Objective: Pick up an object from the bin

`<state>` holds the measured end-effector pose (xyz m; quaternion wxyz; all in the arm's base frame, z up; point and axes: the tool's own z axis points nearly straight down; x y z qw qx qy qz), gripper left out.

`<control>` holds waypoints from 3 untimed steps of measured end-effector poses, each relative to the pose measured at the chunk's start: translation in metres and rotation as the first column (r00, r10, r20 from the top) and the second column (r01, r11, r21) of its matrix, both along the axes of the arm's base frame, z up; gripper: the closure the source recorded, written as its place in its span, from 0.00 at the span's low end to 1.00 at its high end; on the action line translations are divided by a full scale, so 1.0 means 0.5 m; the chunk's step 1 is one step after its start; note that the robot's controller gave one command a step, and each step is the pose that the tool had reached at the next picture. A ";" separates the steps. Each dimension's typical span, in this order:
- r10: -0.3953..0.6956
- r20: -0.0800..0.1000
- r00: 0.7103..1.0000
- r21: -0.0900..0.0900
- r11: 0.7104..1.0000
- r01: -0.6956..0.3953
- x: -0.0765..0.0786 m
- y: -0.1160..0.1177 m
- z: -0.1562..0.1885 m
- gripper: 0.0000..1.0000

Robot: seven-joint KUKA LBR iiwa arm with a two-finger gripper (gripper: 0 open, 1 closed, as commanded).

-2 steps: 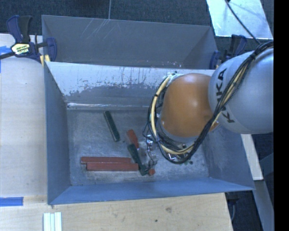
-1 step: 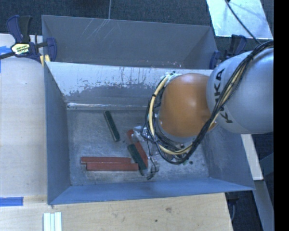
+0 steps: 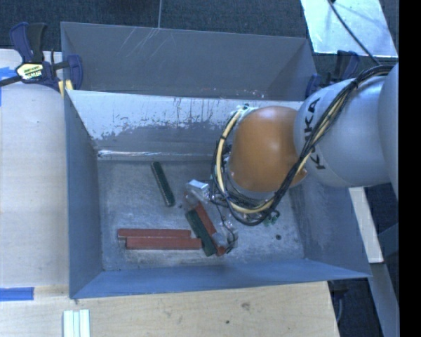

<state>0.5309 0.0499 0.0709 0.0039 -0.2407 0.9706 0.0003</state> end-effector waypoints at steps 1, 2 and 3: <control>0.104 -0.001 0.995 -0.001 0.995 -0.104 0.072 0.021 0.040 0.00; 0.500 -0.003 0.866 -0.002 0.866 -0.500 0.006 0.110 0.000 0.00; 0.496 -0.001 0.868 -0.004 0.868 -0.496 0.008 0.107 0.001 1.00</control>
Offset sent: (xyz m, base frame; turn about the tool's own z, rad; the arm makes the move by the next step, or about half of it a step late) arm 0.0340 0.0102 0.0191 -0.1054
